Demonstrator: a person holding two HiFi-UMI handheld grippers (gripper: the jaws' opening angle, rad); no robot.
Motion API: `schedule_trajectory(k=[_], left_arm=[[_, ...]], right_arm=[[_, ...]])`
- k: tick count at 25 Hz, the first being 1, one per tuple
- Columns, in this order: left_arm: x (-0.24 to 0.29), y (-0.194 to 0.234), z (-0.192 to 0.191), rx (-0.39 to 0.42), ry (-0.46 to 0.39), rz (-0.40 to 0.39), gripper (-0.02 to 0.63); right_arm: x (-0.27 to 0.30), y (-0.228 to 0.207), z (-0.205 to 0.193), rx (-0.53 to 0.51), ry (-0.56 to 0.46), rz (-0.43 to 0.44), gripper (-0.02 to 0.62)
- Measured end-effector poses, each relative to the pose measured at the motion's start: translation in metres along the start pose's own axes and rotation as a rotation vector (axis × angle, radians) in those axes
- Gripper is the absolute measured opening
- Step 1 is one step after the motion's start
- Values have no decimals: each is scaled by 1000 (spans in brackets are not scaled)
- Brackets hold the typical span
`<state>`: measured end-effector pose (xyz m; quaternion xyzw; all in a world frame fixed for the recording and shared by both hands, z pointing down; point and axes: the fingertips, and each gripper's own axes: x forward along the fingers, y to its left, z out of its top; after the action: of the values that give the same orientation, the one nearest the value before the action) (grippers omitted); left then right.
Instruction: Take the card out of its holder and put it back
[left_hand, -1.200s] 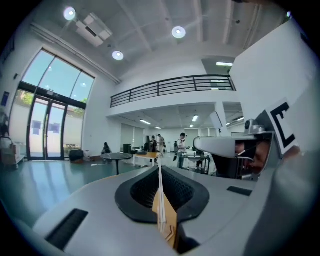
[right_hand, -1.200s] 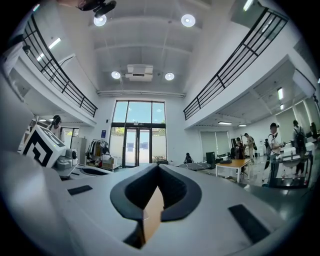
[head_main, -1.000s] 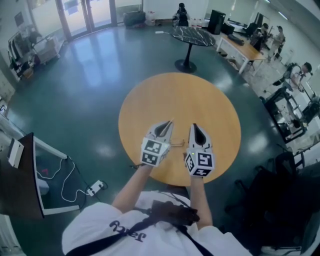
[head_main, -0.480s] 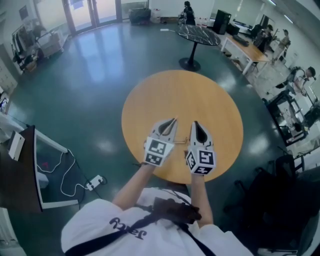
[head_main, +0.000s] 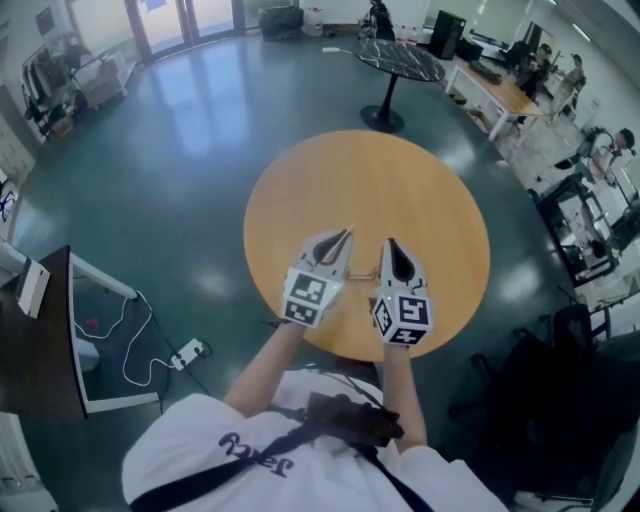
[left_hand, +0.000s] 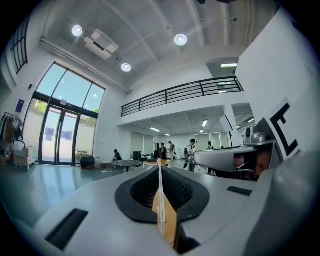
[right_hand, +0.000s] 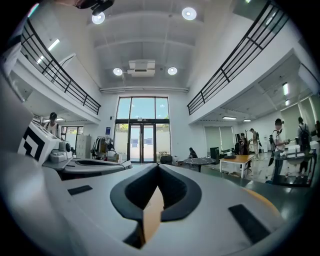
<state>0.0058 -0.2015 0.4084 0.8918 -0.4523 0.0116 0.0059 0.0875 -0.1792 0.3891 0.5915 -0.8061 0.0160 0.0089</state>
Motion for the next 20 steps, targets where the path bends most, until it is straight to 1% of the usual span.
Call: schedule_trajectory(k=[8, 14, 20], left_arm=[[-3, 7, -19, -6, 37, -19, 28], [-6, 20, -38, -14, 88, -17, 28], [-8, 33, -62, -42, 153, -29, 28]], right_arm=[[0, -3, -15, 18, 32, -9, 6], [1, -9, -30, 48, 69, -17, 6], [4, -11, -45, 72, 114, -17, 6]])
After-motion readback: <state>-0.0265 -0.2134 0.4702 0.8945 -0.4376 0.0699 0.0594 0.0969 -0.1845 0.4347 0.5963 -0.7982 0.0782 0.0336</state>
